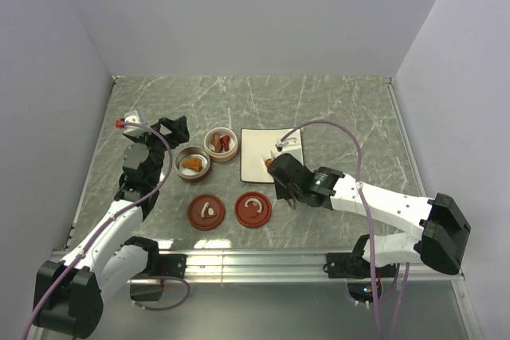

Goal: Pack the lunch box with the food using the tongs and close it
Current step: Pick up the food using the clamp, then place the food into the lunch box

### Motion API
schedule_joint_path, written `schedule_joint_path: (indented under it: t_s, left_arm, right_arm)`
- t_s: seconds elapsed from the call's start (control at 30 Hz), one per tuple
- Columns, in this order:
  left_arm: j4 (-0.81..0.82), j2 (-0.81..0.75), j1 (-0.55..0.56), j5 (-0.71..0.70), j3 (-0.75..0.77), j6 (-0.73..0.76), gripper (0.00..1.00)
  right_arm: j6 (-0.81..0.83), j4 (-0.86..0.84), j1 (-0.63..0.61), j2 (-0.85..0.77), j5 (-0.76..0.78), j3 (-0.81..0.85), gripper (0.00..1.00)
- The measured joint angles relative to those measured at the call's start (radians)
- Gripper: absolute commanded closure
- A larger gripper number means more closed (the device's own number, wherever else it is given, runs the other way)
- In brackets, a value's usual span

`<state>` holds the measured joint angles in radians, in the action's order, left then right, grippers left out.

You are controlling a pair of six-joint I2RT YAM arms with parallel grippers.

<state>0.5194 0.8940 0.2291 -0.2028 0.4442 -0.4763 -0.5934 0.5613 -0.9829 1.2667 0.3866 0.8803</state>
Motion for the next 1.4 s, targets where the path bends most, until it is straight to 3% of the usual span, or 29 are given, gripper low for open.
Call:
schedule_joint_path:
  t_s: [0.63, 1.03, 1.4]
  left_arm:
    - [0.000, 0.000, 0.000, 0.000, 0.000, 0.000, 0.00]
    - [0.000, 0.000, 0.000, 0.000, 0.000, 0.000, 0.01]
    - [0.000, 0.000, 0.000, 0.000, 0.000, 0.000, 0.01]
  right_arm:
    - [-0.011, 0.036, -0.024, 0.048, -0.003, 0.024, 0.70]
    - [0.094, 0.034, -0.024, 0.093, 0.016, 0.238, 0.72]
    - [0.214, -0.001, -0.025, 0.300, -0.021, 0.449, 0.71]
